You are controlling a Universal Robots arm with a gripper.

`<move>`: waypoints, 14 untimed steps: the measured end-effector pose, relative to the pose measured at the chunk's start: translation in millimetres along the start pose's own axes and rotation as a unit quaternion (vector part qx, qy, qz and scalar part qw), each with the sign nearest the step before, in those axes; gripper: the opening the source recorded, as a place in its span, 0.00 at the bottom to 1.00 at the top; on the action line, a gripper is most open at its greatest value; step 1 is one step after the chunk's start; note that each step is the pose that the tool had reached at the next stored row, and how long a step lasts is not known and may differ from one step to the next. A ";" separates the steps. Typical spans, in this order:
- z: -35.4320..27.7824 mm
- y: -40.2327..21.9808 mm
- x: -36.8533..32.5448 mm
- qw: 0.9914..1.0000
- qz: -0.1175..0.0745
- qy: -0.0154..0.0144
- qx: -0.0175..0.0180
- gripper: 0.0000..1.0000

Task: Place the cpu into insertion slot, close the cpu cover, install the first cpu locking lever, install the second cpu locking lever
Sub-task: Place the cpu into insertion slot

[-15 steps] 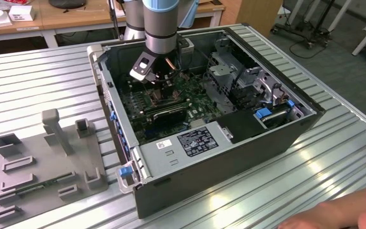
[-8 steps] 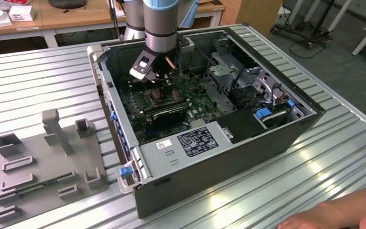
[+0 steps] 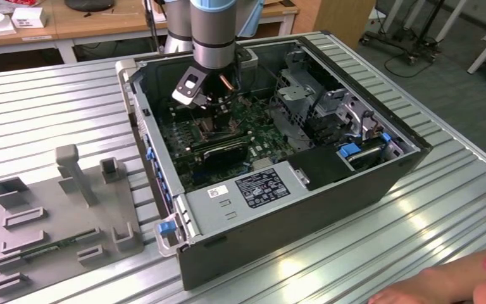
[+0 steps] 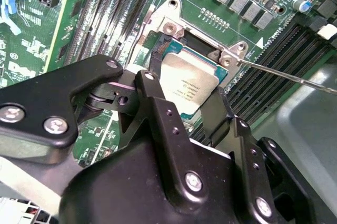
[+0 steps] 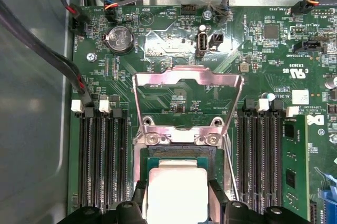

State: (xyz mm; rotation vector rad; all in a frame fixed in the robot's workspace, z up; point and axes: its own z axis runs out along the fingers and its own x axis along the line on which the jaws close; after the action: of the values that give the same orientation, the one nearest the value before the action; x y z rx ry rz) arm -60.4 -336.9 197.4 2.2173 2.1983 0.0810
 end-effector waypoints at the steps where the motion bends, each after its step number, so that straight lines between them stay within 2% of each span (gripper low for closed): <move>1: 0.0 0.0 0.0 1.000 0.000 0.000 0.000 0.55; 5: 0.1 0.0 0.0 1.000 0.000 0.000 -0.001 0.55; 10: 0.2 0.0 0.0 1.000 -0.001 -0.001 -0.004 0.55; 14: 0.2 -0.1 0.0 1.000 -0.002 -0.006 -0.004 0.55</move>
State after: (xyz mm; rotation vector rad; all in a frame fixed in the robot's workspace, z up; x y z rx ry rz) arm -60.4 -336.9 197.2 2.2046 2.1920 0.0761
